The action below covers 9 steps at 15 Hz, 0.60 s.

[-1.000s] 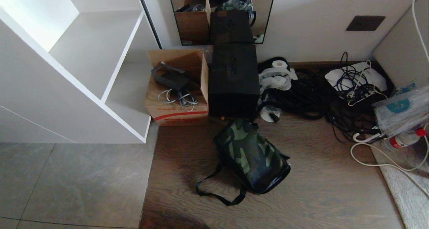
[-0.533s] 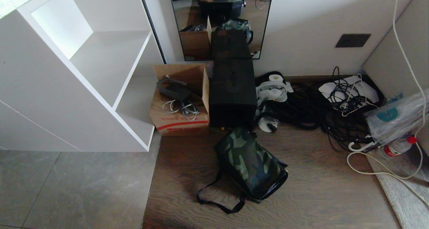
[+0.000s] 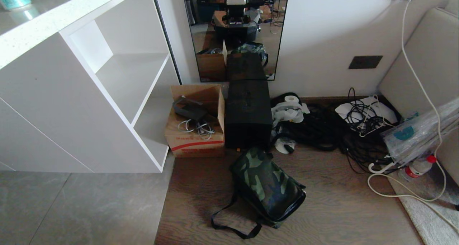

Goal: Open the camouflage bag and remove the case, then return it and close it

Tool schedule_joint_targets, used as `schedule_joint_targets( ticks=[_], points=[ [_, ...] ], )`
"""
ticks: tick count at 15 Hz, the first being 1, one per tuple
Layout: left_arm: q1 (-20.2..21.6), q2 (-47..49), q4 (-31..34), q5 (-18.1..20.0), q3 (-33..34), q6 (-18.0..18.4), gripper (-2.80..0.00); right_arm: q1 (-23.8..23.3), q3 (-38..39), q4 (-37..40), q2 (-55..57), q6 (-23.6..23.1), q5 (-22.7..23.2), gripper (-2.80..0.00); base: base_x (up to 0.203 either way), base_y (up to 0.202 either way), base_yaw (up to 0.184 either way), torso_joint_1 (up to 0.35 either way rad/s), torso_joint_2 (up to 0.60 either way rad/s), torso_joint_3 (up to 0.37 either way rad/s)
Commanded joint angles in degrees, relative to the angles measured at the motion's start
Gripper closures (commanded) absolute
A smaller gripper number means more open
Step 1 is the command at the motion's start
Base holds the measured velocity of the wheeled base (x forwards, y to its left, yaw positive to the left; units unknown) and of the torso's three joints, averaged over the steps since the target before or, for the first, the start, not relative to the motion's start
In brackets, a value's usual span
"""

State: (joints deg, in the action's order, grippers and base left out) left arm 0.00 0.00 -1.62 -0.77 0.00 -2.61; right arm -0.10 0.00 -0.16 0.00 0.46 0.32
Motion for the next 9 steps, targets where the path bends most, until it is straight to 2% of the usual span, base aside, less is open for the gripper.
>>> schedule_joint_targets(
  ticks=[1,9],
  points=[
    [0.0,0.0,-0.05,-0.02,0.44,-0.03,0.0,0.01,0.09,-0.02,0.09,-0.02,0.03,0.0,0.0,0.0,0.0,0.002,0.0,0.197],
    [-0.01,0.0,-0.05,-0.02,0.44,-0.03,0.0,0.01,0.09,-0.02,0.09,0.06,0.03,0.0,0.0,0.0,0.0,0.002,0.0,0.202]
  ],
)
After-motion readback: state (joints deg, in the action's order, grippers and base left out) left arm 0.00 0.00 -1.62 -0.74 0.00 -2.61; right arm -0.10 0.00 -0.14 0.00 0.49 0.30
